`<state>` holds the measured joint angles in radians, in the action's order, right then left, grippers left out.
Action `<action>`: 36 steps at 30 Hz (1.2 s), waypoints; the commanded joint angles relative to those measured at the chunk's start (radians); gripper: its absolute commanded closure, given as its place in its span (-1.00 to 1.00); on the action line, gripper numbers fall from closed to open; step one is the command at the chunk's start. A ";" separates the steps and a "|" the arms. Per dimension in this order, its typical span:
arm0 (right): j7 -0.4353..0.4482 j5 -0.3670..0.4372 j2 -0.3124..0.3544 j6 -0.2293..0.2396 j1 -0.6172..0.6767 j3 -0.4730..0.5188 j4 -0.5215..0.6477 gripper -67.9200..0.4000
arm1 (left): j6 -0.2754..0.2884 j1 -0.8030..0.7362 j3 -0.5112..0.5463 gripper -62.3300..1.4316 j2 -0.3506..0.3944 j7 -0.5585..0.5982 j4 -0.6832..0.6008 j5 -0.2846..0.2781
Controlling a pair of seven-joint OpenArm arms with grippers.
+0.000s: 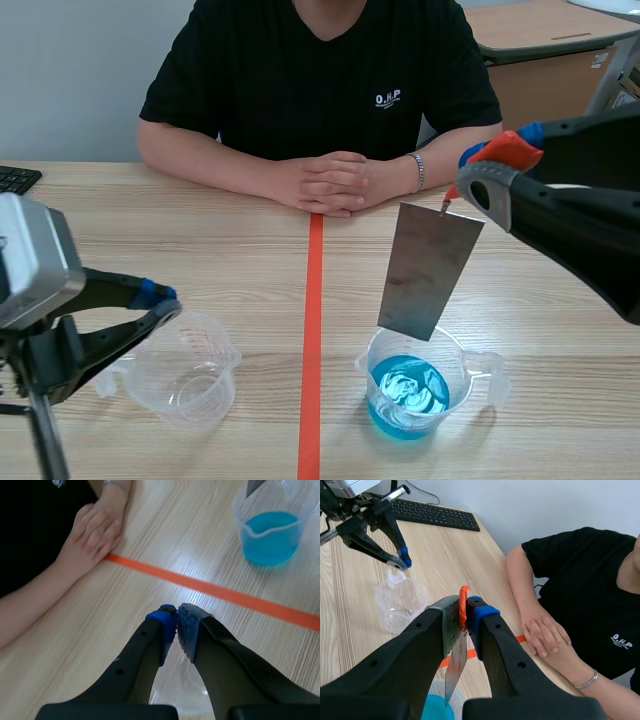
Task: Do the redox reaction experiment.
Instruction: 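Raise the plate and point at it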
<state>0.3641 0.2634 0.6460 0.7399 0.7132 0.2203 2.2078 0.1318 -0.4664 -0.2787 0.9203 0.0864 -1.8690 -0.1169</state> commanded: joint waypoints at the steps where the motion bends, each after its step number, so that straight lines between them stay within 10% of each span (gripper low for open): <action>1: 0.015 0.022 0.016 0.006 0.005 0.004 0.008 0.94 | -0.005 0.046 -0.040 0.78 -0.025 0.003 -0.008 -0.006; 13: 0.015 0.022 0.016 0.006 0.005 0.004 0.008 0.94 | -0.008 0.354 -0.325 0.78 -0.206 -0.097 0.127 0.016; 36: 0.015 0.030 0.016 0.006 0.005 0.004 0.008 0.94 | 0.021 0.434 -0.447 0.78 -0.436 -0.164 0.202 0.134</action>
<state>0.3645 0.2745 0.6464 0.7399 0.7132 0.2203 2.2078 0.1581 -0.0383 -0.7227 0.4873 -0.0902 -1.6455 0.0193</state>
